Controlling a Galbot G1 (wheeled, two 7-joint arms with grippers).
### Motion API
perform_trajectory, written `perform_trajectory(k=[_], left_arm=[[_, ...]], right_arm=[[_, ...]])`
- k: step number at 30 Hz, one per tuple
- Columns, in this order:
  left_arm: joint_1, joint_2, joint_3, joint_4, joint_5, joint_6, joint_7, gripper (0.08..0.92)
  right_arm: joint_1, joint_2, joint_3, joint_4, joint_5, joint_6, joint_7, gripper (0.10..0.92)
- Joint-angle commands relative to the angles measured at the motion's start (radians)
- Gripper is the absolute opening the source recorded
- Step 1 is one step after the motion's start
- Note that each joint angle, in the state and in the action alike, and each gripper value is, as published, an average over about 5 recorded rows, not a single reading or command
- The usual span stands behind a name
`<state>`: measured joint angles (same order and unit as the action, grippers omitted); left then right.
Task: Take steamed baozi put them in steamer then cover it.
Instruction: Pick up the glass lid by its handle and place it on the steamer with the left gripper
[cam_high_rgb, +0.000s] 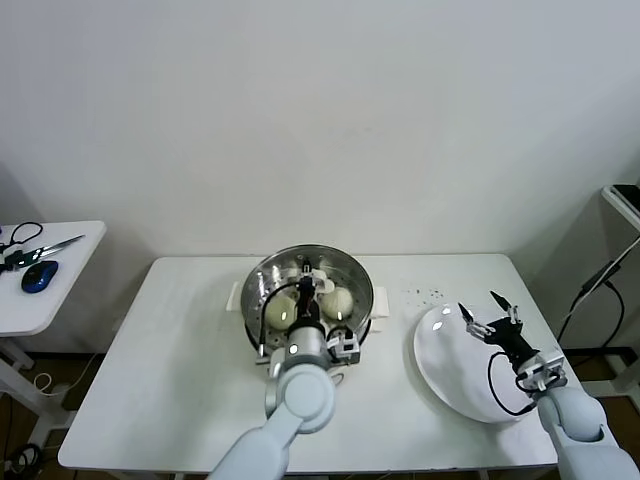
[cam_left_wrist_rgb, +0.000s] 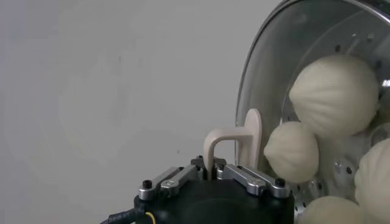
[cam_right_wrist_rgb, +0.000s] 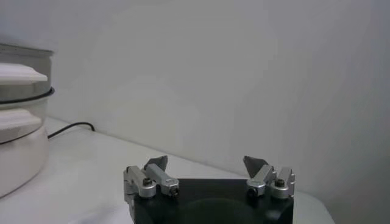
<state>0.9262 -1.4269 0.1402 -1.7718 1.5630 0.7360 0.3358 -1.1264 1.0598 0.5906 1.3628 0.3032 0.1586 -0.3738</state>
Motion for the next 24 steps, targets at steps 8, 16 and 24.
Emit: perform_trajectory(k=[8, 16, 24], left_arm=[[0.002, -0.009, -0.002, 0.021, -0.043, 0.049, -0.059, 0.151], [0.004, -0.001, 0.005, 0.032, -0.039, 0.049, -0.077, 0.151], [0.011, 0.005, 0.022, 0.030, -0.032, 0.049, -0.058, 0.151]], right_arm=[[-0.003, 0.005, 0.005, -0.002, -0.009, 0.004, -0.008, 0.823], [-0.006, 0.008, 0.009, 0.000, -0.011, 0.006, -0.013, 0.823], [-0.006, 0.010, 0.011, 0.002, -0.012, 0.006, -0.017, 0.823]])
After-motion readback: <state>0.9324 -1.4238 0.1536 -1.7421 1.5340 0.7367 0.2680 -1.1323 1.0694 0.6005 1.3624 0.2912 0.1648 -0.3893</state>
